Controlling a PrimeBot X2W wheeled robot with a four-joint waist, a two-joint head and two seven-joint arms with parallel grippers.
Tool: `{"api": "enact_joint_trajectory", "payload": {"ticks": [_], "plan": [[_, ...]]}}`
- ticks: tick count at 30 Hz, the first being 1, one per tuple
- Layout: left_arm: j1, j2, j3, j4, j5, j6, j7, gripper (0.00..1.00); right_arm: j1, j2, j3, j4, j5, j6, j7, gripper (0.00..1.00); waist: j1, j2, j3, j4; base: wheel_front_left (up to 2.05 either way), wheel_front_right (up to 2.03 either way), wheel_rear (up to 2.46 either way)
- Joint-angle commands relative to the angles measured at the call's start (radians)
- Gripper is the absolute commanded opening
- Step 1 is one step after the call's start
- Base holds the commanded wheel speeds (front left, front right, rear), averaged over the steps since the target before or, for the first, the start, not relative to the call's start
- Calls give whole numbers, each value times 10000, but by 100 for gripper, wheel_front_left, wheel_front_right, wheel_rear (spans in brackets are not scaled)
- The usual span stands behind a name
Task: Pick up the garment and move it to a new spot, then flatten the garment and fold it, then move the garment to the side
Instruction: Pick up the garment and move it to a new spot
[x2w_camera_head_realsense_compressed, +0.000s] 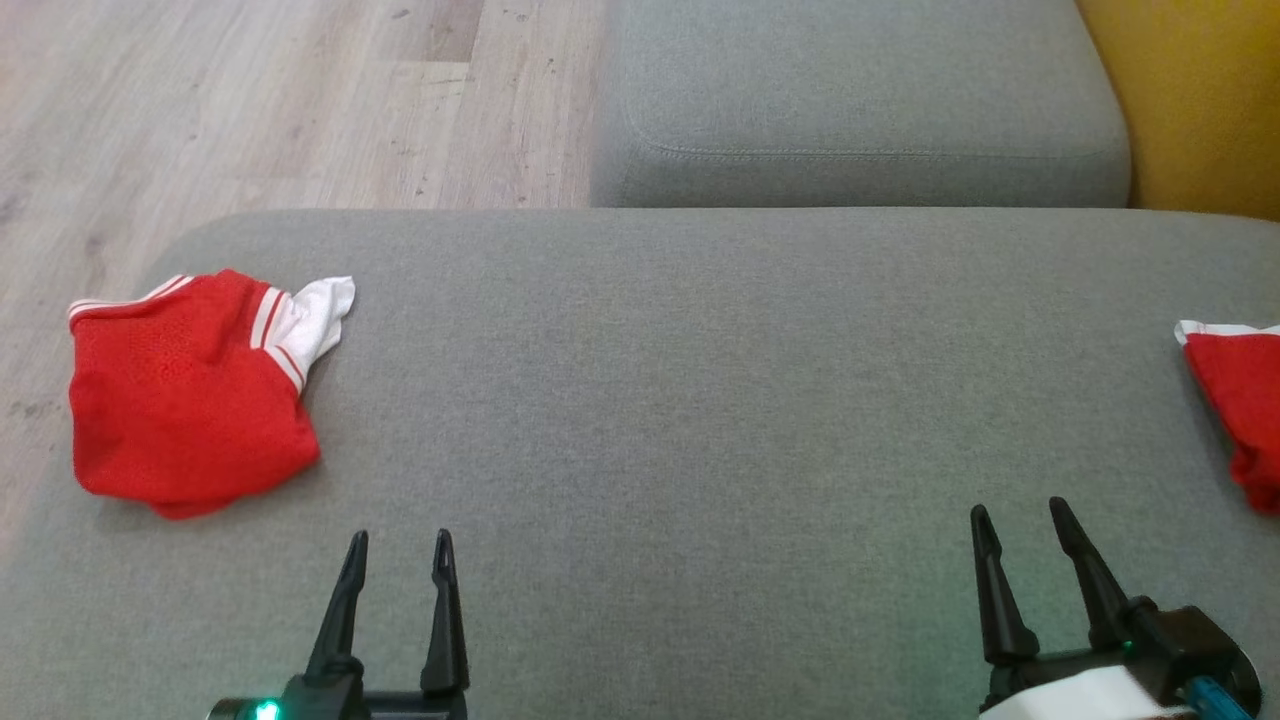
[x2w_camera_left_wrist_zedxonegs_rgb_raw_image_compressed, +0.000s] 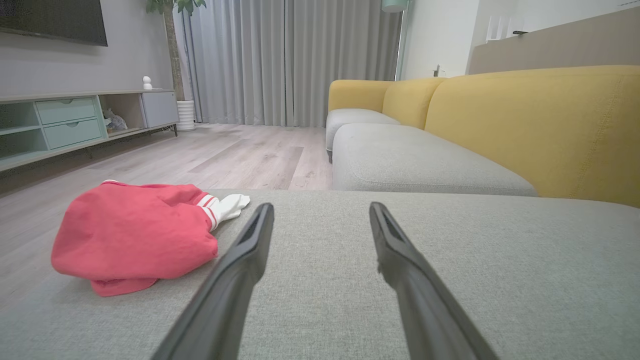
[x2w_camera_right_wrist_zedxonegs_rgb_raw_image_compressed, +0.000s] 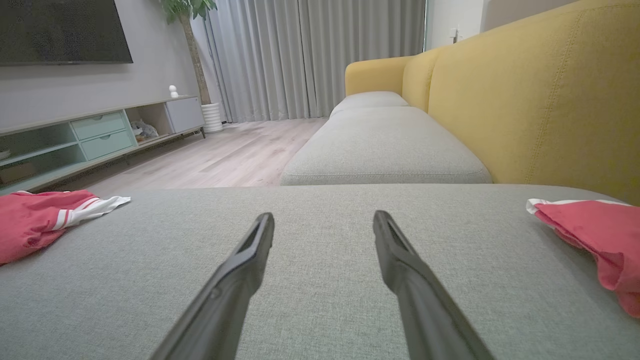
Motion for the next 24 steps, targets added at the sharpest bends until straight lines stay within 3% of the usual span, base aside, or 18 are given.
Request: {"api": "enact_joint_trajectory", "payload": {"ticks": [1, 10, 20, 24], "plan": [[-380, -24, 316, -331, 67, -47, -51, 100, -271, -60, 183, -269, -9, -7, -135, 100, 0, -1, 9, 27, 0, 0, 0], [-491, -24, 304, -263, 7, -10, -51, 100, -91, -38, -12, -239, -38, -7, -135, 100, 0, -1, 110, 865, 0, 0, 0], [-599, -24, 319, -290, 11, 16, -51, 100, -171, -113, -61, -286, -75, -7, -135, 100, 0, -1, 571, 4012, 0, 0, 0], [-503, -24, 647, -707, -163, 383, -51, 100, -709, -462, 270, -172, -135, -7, -135, 100, 0, -1, 1119, 4418, 0, 0, 0]]}}
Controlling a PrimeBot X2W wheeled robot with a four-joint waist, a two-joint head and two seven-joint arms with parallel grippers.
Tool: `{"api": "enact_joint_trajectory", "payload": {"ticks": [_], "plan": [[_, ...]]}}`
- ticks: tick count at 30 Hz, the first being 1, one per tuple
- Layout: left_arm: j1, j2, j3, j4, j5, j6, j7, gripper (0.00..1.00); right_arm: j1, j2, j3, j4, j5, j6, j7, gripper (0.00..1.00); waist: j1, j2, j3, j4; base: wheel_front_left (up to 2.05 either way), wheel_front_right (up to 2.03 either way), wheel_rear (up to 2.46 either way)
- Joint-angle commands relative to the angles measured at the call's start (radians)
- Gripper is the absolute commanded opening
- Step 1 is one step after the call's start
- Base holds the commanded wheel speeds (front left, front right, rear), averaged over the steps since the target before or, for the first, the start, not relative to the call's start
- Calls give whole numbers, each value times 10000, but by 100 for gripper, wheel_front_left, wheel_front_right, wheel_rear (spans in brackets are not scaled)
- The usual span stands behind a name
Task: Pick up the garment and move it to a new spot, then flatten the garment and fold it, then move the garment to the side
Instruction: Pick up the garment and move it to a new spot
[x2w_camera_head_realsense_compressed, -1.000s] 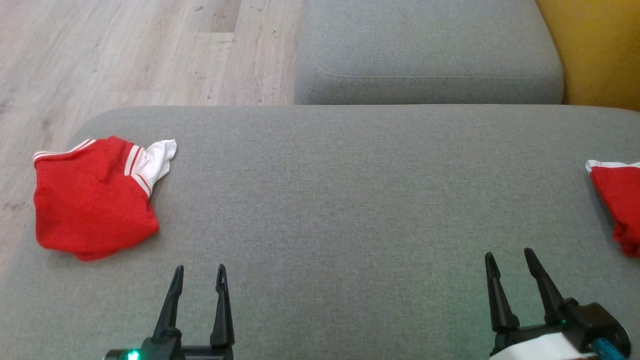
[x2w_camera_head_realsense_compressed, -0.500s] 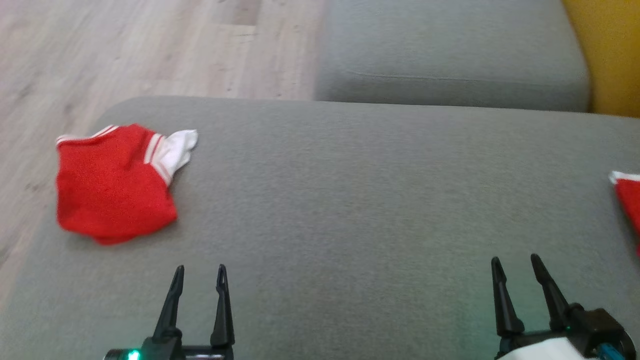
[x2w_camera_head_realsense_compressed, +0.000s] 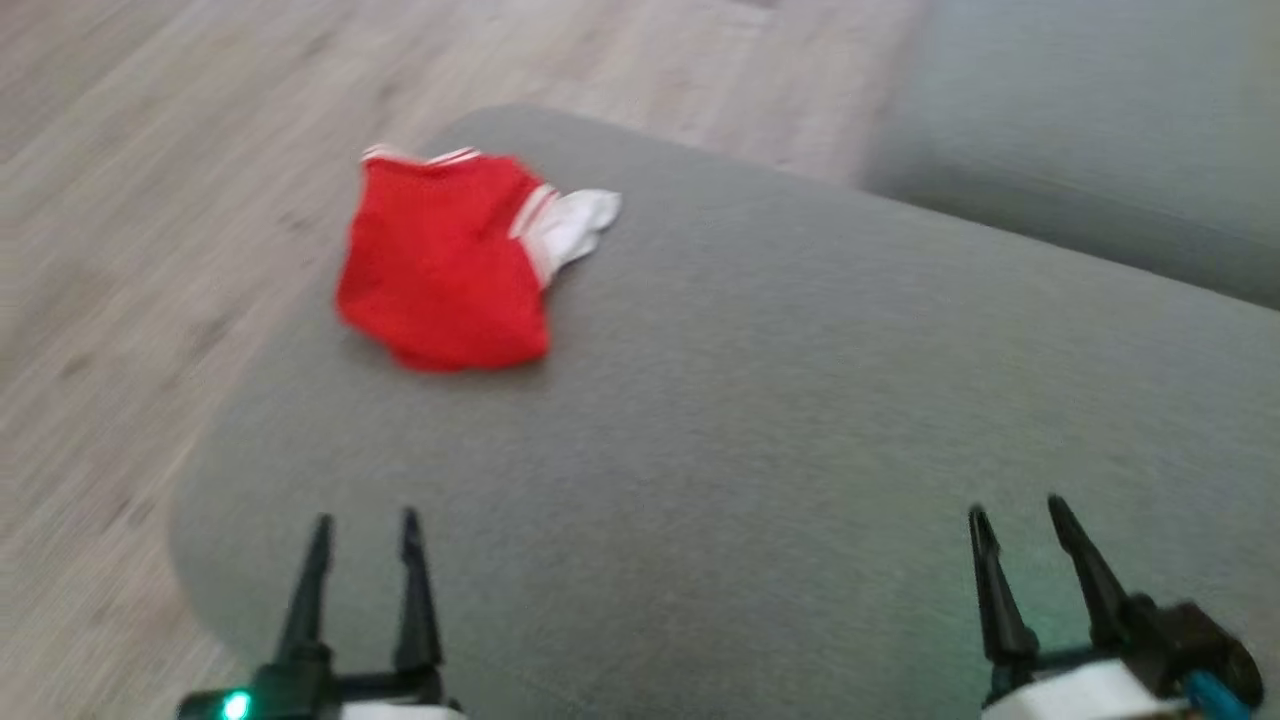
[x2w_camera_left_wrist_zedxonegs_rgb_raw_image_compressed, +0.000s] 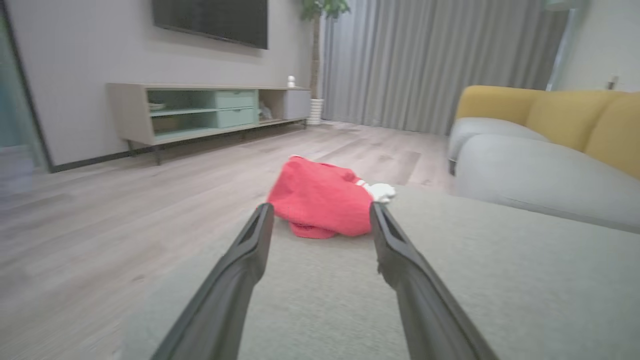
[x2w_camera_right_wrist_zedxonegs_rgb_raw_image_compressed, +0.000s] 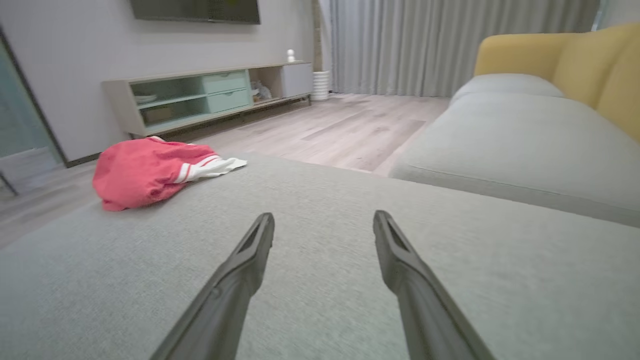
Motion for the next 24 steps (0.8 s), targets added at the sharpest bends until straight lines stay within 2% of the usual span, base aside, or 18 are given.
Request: {"api": "enact_joint_trajectory", "payload": {"ticks": [1, 8, 12, 15, 19, 21, 24], "plan": [[-369, -24, 430, -566, -158, 235, -51, 100, -885, -459, 326, -190, -33, -7, -133, 100, 1, 0, 725, 703, 0, 0, 0], [-309, -24, 589, -1150, -375, 707, -51, 100, -1610, -1048, 627, 108, 72, -7, -133, 100, 1, 0, 1234, 835, 0, 0, 0], [-770, -24, 722, -1534, -281, 675, -51, 100, -1763, -1398, 620, 139, 53, -7, -133, 100, 1, 0, 1697, 861, 0, 0, 0], [-1726, -23, 925, -1691, 17, 313, -51, 100, -1791, -1758, 428, 21, -46, -7, -133, 100, 1, 0, 2288, 870, 0, 0, 0], [-3896, 134, 1274, -1283, 197, -534, -51, 100, -1733, -2352, -84, -349, -257, -7, -133, 100, 1, 0, 3277, 882, 0, 0, 0], [-5225, 362, 1348, -371, 214, -989, -51, 100, -1621, -2631, -308, -578, -408, -7, -133, 100, 1, 0, 3749, 879, 0, 0, 0], [-7348, 916, 1540, 1679, 240, -1348, 108, 100, -1650, -3060, -411, -863, -534, -7, -133, 100, 1, 0, 4406, 530, 0, 0, 0]]}}
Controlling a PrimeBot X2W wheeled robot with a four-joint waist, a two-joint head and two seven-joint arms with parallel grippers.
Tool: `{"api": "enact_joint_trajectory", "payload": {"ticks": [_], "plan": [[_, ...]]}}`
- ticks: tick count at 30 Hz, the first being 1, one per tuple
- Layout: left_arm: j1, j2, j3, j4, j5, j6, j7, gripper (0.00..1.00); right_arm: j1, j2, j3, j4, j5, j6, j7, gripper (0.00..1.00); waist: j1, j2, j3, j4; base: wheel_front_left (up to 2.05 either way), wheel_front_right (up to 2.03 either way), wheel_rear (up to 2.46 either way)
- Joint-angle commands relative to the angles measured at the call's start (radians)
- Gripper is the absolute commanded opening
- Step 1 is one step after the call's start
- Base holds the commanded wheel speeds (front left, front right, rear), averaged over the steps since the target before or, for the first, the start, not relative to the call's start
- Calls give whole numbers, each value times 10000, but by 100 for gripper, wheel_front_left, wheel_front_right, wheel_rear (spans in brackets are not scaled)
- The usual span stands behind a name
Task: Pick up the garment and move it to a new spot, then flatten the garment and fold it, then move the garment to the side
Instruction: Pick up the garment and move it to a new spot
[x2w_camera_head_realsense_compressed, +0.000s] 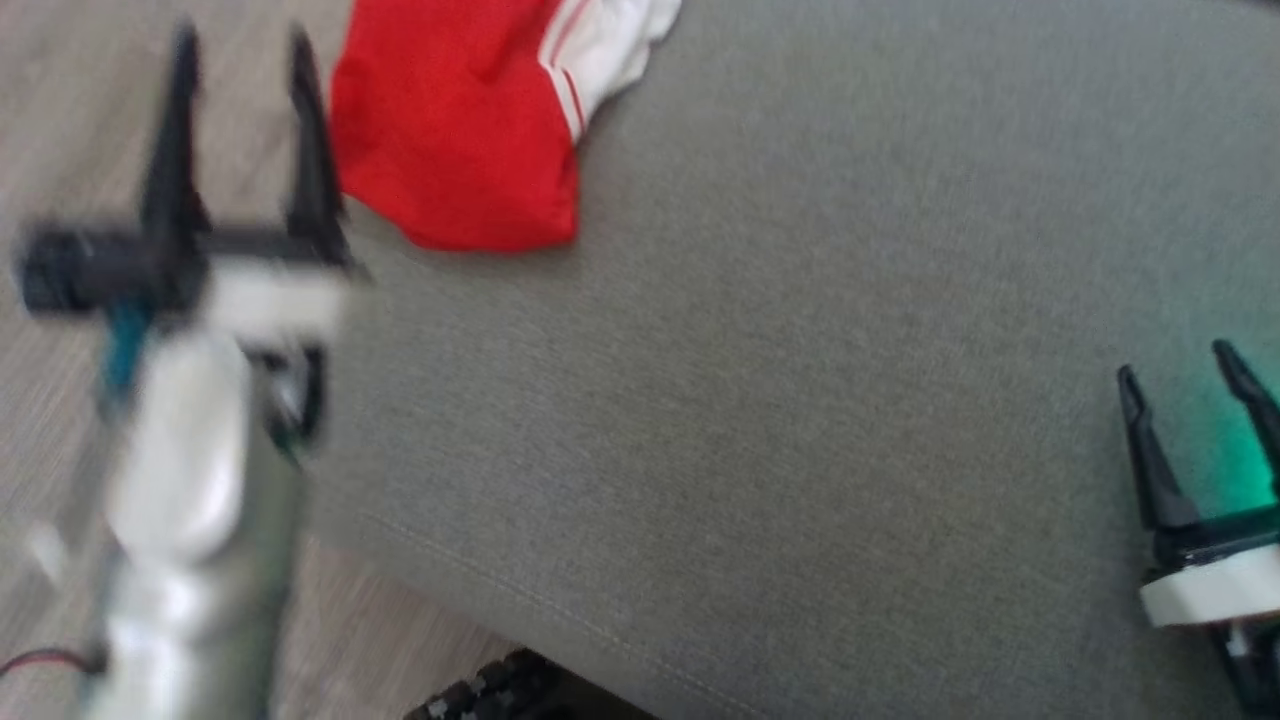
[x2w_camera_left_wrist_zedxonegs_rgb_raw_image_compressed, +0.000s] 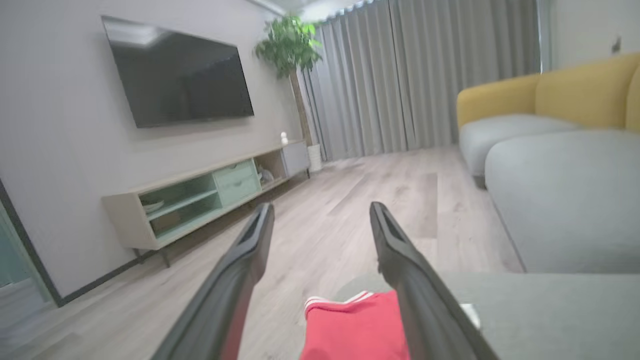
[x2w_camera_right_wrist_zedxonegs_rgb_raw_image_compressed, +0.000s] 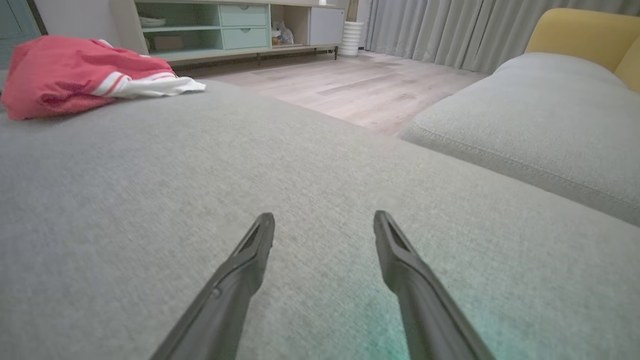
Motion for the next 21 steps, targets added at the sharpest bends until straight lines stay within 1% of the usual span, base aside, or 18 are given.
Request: {"api": "enact_joint_trajectory", "payload": {"ticks": [1, 5, 7, 9, 12, 16, 18, 19, 20, 21], "plan": [[-700, 598, 500, 168, 65, -53, 211, 100, -162, -318, 126, -373, -79, -7, -109, 100, -4, 0, 825, -403, 0, 0, 0], [-3253, 1382, 909, 2811, -296, -364, 1805, 100, -427, -817, 123, -703, -171, -7, -109, 100, -4, 0, 1639, -1049, 0, 0, 0], [-4184, 1845, 1010, 3993, -366, -511, 2466, 100, -610, -978, 120, -843, -208, -7, -109, 100, -4, 0, 2004, -1400, 0, 0, 0], [-4872, 2161, 1192, 5125, -623, -674, 3101, 100, -753, -1070, 150, -940, -233, -7, -109, 100, -4, 0, 2286, -1723, 0, 0, 0], [-5580, 2484, 1536, 6527, -1168, -905, 3894, 100, -889, -1099, 197, -1083, -272, -7, -109, 100, -4, 0, 2683, -2142, 0, 0, 0], [-5873, 2758, 1538, 7890, -1389, -1061, 4670, 100, -1046, -1000, 150, -1247, -335, -7, -109, 100, -4, 0, 3091, -2548, 0, 0, 0], [-5888, 2835, 1550, 8320, -1516, -1129, 4797, 100, -1123, -888, 22, -1329, -356, -7, -109, 100, -4, 0, 3262, -2661, 0, 0, 0], [-5899, 2893, 1498, 8400, -1497, -1153, 4637, 100, -1148, -852, -12, -1367, -380, -7, -109, 100, -4, 0, 3326, -2692, 0, 0, 0], [-5912, 2915, 1433, 8427, -1484, -1184, 4401, 40, -1171, -815, -39, -1386, -400, -7, -109, 100, -4, 0, 3354, -2717, 0, 0, 0], [-5934, 2922, 1380, 8430, -1502, -1215, 4139, 0, -1190, -779, -44, -1386, -418, -7, -109, 100, -4, 0, 3350, -2745, 0, 0, 0]]}}
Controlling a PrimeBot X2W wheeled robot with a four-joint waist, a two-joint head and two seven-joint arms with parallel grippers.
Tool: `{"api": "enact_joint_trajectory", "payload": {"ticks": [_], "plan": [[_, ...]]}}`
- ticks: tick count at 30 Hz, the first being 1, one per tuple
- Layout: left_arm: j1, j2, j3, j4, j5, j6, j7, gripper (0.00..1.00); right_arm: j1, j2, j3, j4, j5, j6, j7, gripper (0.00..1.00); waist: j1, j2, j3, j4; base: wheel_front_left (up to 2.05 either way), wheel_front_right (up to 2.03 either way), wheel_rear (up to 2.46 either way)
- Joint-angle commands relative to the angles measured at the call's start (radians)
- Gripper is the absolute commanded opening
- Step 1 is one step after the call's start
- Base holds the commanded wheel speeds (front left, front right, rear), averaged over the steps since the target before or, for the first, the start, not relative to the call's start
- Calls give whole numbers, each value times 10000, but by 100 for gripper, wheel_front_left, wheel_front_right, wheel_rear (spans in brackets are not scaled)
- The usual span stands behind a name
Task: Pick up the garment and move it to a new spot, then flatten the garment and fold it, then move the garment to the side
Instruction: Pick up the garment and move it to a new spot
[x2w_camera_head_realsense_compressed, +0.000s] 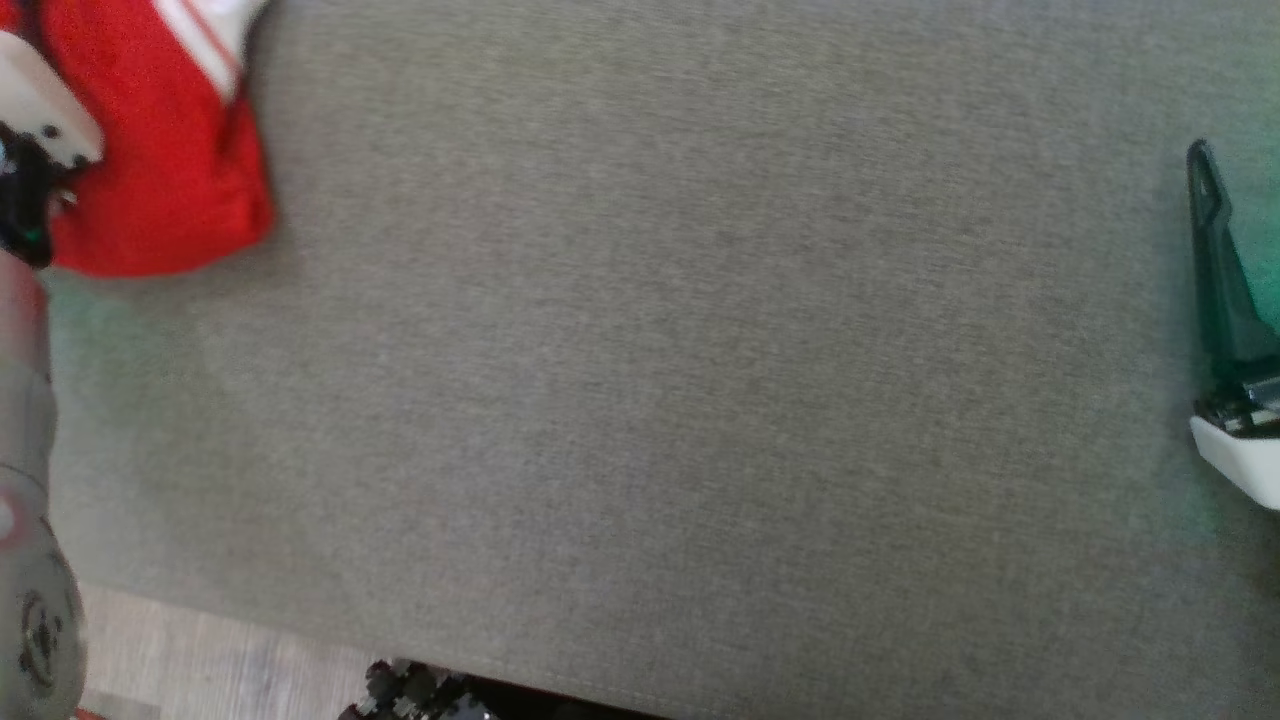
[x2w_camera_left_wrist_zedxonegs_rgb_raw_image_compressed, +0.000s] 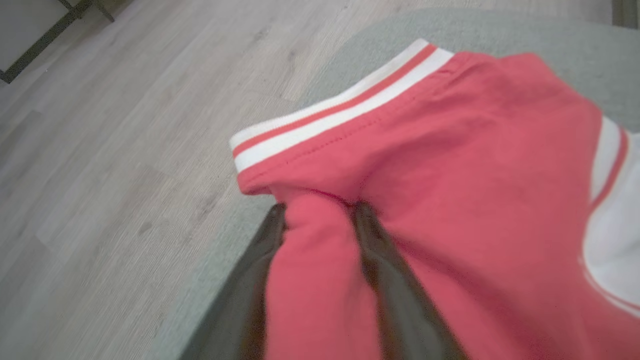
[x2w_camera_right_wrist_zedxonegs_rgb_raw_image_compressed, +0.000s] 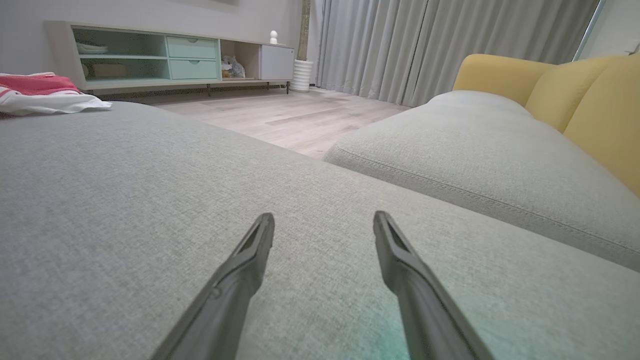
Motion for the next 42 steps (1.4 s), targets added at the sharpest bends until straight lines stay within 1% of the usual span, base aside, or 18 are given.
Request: {"api": "enact_joint_trajectory", "payload": {"ticks": [1, 3, 4, 9, 12, 15, 18, 21, 26, 28, 32, 34, 35, 39, 42], "plan": [[-250, 776, 47, -260, -34, -97, -589, 0, 768, -35, -21, 847, -201, -9, 200, 100, 0, 0, 198, -284, 0, 0, 0], [-377, 856, -70, -473, -97, -133, -1432, 0, 691, 71, -51, 881, -205, -9, 200, 100, 0, 0, 99, -319, 0, 0, 0], [-377, 856, -70, -473, -97, -133, -1432, 0, 691, 71, -51, 881, -205, -9, 200, 100, 0, 0, 99, -319, 0, 0, 0], [-591, 1199, -1003, -1147, -66, -152, -3201, 0, 494, 448, 185, 1098, -170, -9, 200, 100, 0, 0, -618, -492, 0, 0, 0], [-777, 1524, -1618, -1603, -57, -154, -3792, 0, 292, 831, 458, 1341, -80, -9, 200, 100, 0, 0, -1264, -783, 0, 0, 0], [-1044, 1798, -2241, -2294, 18, -155, -4127, 0, 120, 1312, 762, 1605, 14, -9, 200, 100, 0, 0, -2010, -1245, 0, 0, 0], [-1318, 1932, -2954, -3082, -16, -155, -4137, 0, 92, 1786, 1027, 1793, 80, -9, 200, 100, 0, 0, -2802, -1819, 0, 0, 0], [-1519, 1992, -3646, -3962, -218, -156, -3930, 0, 116, 2226, 1248, 1907, 157, -9, 200, 100, 0, 0, -3592, -2547, 0, 0, 0], [-1609, 1927, -4719, -5470, -825, -156, -3131, 0, 486, 2834, 1419, 1956, 266, -9, 200, 100, 0, 0, -4761, -3812, 0, 0, 0], [-1712, 1900, -4962, -5978, -1060, -156, -2766, 0, 642, 3013, 1432, 1938, 304, -9, 200, 100, 0, 0, -5037, -4347, 0, 0, 0], [-1931, 1625, -5288, -6719, -1342, -156, -2256, 0, 694, 3353, 1478, 1809, 391, -9, 200, 100, 0, 0, -5121, -5306, 0, 0, 0], [-1909, 1342, -5434, -6925, -1476, -156, -2145, 0, 716, 3472, 1503, 1735, 429, -9, 200, 100, 0, 0, -5039, -5638, 0, 0, 0], [-1756, 1090, -5637, -7035, -1550, -157, -2066, 0, 744, 3553, 1526, 1685, 451, -9, 200, 100, 0, 0, -4909, -5897, 0, 0, 0], [-901, 573, -5950, -7156, -1728, -64, -2339, 0, 747, 3642, 1447, 1615, 509, -9, 200, 100, 0, 0, -4590, -6189, 0, 0, 0], [431, 268, -6299, -7154, -1826, 55, -2766, 0, 718, 3672, 1440, 1565, 543, -9, 200, 100, 0, 0, -4369, -6284, 0, 0, 0]]}}
